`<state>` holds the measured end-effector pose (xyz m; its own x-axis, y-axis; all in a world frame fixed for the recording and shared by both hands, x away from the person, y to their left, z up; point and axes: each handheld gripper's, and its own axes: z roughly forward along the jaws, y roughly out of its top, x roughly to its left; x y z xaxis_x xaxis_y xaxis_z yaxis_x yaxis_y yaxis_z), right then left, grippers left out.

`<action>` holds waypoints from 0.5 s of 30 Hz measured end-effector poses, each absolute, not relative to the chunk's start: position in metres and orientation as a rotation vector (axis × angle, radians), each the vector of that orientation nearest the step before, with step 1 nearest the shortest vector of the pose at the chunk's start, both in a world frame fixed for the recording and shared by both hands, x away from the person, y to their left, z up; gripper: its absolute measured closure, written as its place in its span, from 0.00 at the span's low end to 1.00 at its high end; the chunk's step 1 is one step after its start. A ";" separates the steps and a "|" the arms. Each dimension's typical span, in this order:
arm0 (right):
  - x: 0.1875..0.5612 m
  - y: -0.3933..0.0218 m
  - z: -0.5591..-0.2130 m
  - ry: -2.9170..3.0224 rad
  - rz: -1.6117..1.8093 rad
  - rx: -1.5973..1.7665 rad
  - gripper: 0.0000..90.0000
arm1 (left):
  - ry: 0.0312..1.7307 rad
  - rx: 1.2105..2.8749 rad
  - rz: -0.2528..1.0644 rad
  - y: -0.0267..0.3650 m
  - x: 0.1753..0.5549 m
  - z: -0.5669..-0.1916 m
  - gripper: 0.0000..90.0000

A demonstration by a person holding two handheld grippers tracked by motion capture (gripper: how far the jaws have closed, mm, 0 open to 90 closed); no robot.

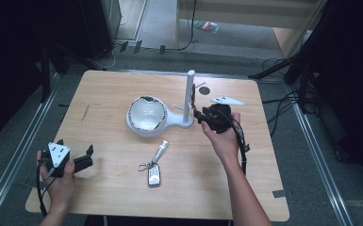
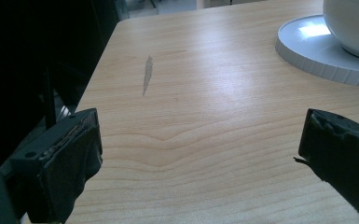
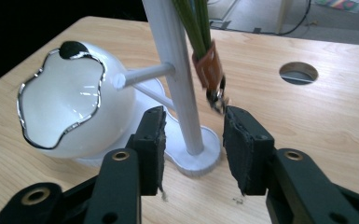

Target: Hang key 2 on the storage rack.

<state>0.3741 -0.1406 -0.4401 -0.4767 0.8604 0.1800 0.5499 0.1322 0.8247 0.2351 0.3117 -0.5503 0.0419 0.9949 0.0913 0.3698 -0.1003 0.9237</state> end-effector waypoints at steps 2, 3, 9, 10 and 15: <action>0.371 -0.141 -0.440 2.077 1.242 1.365 0.63 | 1.419 1.578 1.058 0.311 0.235 -0.550 0.00; 0.369 -0.142 -0.439 2.083 1.209 1.377 0.63 | 1.420 1.579 1.059 0.311 0.235 -0.550 0.00; 0.360 -0.142 -0.439 2.118 1.066 1.448 0.58 | 1.423 1.580 1.056 0.311 0.236 -0.550 0.01; 0.359 -0.141 -0.440 2.121 1.042 1.458 0.57 | 1.422 1.579 1.055 0.312 0.236 -0.550 0.01; 0.353 -0.137 -0.447 2.162 0.893 1.526 0.52 | 1.425 1.571 1.049 0.312 0.236 -0.550 0.01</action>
